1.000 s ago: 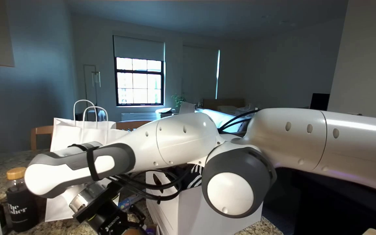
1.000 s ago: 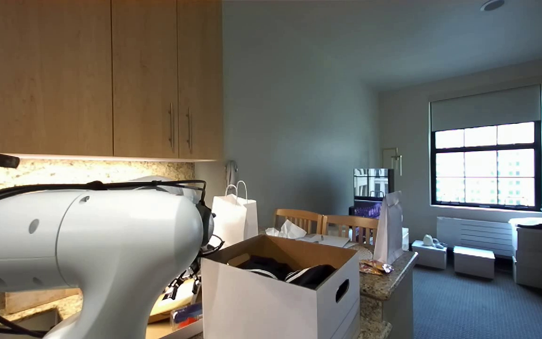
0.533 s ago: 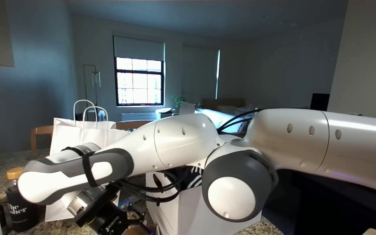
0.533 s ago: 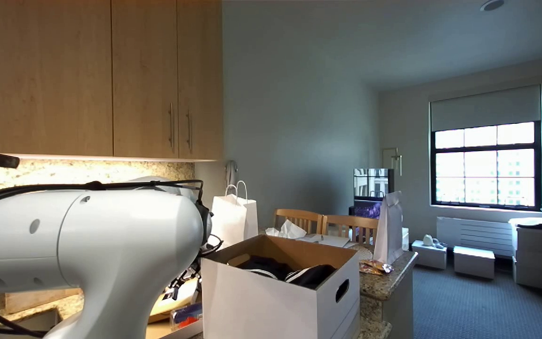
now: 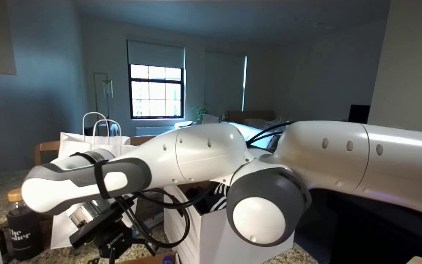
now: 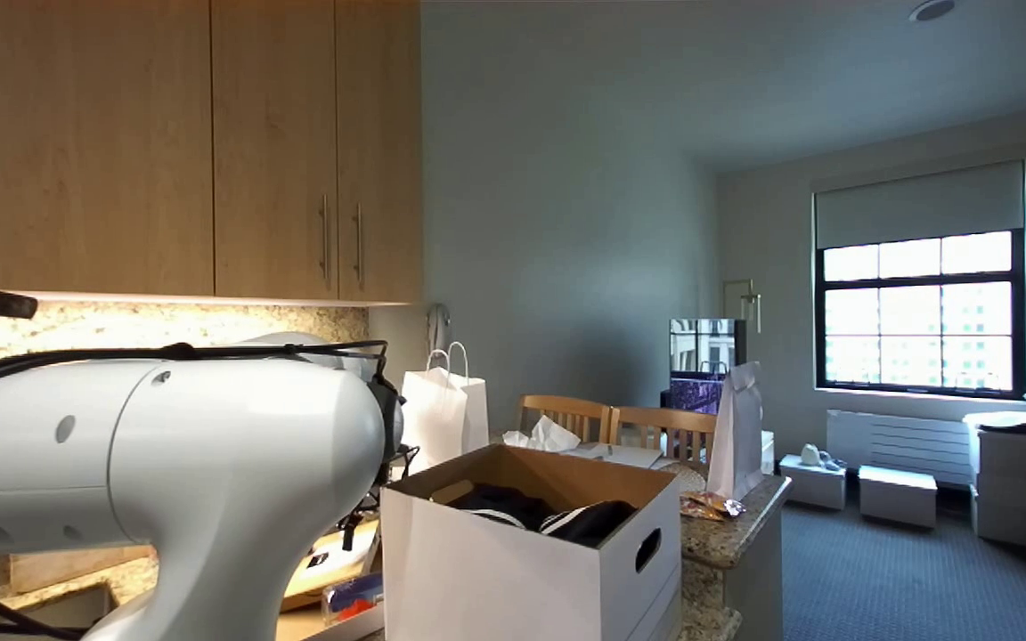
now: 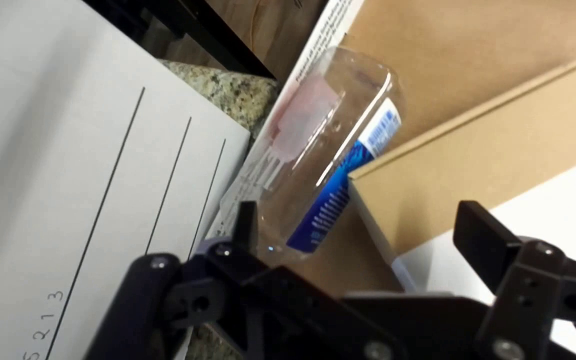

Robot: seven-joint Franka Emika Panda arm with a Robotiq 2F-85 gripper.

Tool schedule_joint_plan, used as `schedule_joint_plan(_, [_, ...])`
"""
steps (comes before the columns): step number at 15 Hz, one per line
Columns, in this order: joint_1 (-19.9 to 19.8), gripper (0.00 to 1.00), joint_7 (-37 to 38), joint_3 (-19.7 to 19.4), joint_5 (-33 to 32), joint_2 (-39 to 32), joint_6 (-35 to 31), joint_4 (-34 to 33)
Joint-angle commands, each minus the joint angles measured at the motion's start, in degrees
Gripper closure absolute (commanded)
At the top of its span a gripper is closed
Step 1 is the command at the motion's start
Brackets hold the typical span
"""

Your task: Put the water bottles into the box

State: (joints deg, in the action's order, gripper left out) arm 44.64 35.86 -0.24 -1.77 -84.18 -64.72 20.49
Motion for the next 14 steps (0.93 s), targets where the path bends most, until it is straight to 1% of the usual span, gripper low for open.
schedule_joint_plan(1, [-2.1, 0.0, 5.98, 0.59, 1.63, 0.56, -4.36, 0.0])
schedule_joint_plan(3, [-2.2, 0.0, 7.61, 0.37, 1.07, 0.61, -4.79, 0.02])
schedule_joint_plan(9, [-1.57, 0.0, 8.54, 1.84, 1.73, 1.3, -3.5, 0.59])
schedule_joint_plan(12, [-1.86, 0.0, 9.89, 2.34, 2.13, 1.45, -3.34, 0.71])
schedule_joint_plan(14, [-1.26, 0.0, 8.67, 3.22, 2.74, 1.81, -3.0, 0.78])
